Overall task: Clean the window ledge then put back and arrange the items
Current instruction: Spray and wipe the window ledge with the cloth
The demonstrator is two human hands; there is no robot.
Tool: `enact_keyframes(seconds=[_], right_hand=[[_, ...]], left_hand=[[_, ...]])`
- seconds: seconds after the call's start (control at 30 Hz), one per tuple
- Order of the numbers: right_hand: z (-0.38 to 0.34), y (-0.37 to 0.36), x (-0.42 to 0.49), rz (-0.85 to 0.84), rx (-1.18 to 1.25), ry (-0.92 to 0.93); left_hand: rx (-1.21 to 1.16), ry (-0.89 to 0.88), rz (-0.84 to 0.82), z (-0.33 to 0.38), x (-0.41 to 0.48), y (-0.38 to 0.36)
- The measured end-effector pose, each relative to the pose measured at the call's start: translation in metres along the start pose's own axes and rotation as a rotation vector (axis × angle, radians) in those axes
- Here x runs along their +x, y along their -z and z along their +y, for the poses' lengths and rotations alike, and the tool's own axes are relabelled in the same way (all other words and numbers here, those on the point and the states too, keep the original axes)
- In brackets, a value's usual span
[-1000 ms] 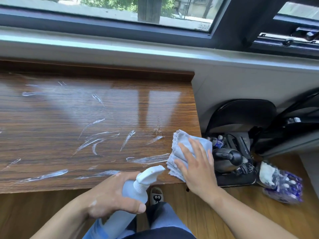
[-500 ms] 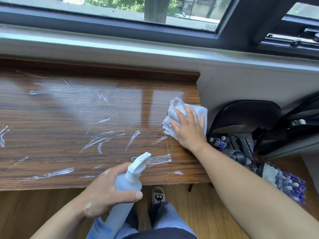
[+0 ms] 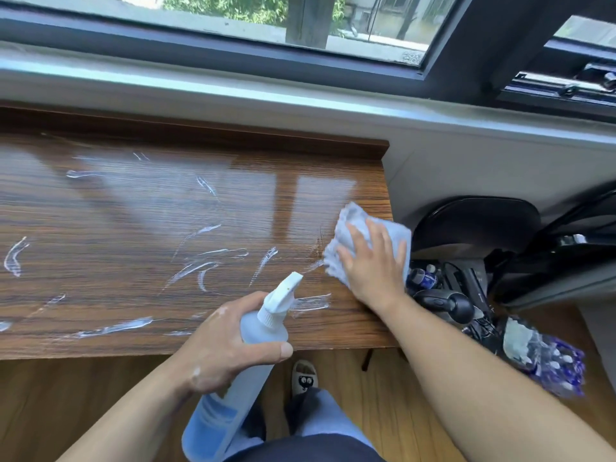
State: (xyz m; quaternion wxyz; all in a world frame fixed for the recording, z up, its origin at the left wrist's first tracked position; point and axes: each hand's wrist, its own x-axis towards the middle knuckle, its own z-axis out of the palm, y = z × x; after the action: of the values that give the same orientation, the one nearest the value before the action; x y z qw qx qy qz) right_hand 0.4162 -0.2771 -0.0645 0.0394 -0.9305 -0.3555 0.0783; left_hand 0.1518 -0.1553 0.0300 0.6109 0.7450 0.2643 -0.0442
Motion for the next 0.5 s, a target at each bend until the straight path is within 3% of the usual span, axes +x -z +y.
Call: enact_keyframes(seconds=[0.13, 0.37, 0.5], right_hand=[[-0.004, 0.011, 0.038, -0.054, 0.054, -0.053], [0.021, -0.009, -0.09, -0.051, -0.019, 0.112], [0.02, -0.008, -0.081, -0.038, -0.004, 0.117]], left_hand=[[0.015, 0.018, 0.007, -0.003, -0.006, -0.001], [-0.025, 0.042, 0.012, -0.004, -0.012, 0.0], [-0.01, 0.077, 0.012, -0.004, -0.011, 0.002]])
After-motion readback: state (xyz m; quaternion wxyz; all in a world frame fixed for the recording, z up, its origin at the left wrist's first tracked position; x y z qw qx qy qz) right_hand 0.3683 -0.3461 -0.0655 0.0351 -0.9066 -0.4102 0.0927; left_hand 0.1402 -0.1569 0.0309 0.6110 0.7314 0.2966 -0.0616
